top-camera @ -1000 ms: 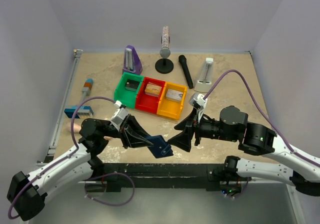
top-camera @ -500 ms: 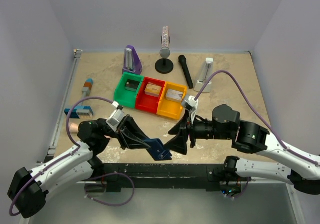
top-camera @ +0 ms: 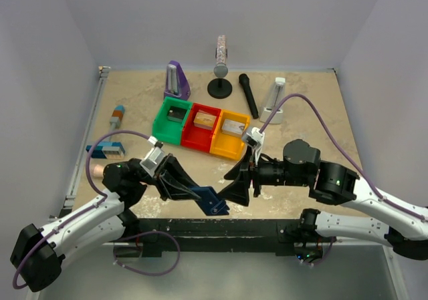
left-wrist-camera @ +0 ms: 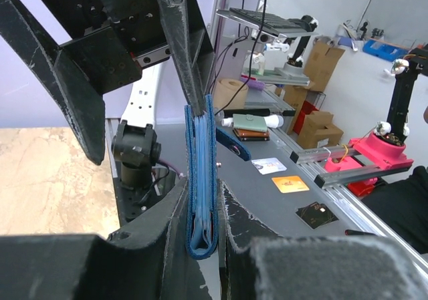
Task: Take the credit cards out of the card holder
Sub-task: Open the card holder.
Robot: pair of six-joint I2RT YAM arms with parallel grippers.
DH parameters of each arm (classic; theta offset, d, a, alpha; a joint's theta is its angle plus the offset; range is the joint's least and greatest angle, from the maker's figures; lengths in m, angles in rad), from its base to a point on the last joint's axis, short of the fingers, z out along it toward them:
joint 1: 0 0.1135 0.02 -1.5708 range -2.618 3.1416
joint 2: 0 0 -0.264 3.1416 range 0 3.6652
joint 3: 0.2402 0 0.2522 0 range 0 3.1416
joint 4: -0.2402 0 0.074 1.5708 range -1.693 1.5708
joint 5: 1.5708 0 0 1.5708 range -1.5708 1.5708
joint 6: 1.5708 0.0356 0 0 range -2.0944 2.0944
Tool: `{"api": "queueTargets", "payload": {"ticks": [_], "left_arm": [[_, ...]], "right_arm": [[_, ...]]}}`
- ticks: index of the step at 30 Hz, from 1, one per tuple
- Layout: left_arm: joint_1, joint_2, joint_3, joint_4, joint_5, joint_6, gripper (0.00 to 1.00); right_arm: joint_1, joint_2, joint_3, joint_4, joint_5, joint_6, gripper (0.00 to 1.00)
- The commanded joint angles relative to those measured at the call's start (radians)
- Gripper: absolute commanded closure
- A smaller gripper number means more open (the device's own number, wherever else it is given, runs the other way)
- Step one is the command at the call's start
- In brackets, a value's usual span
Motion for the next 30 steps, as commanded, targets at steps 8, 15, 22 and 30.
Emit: {"api": "queueTargets", "payload": {"ticks": [8,15,22,30], "left_arm": [[0.006,-0.019,-0.005,0.052,-0.017,-0.001,1.00],[0.006,-0.095,0.053,-0.354,-0.094,0.186,1.00],[0.005,-0.154,0.099,-0.600,-0.158,0.301,1.00],[0.004,-0.137,0.159,-0.731,-0.201,0.313,1.00]], "right_arm": [[-0.002,0.007,0.033,0.050,0.056,0.020,0.22],[-0.002,0.005,0.068,-0.003,0.079,-0.010,0.20],[-0.001,-0.033,0.080,-0.052,0.150,-0.050,0.19],[0.045,0.086,0.172,-0.158,0.136,-0.108,0.18]]}}
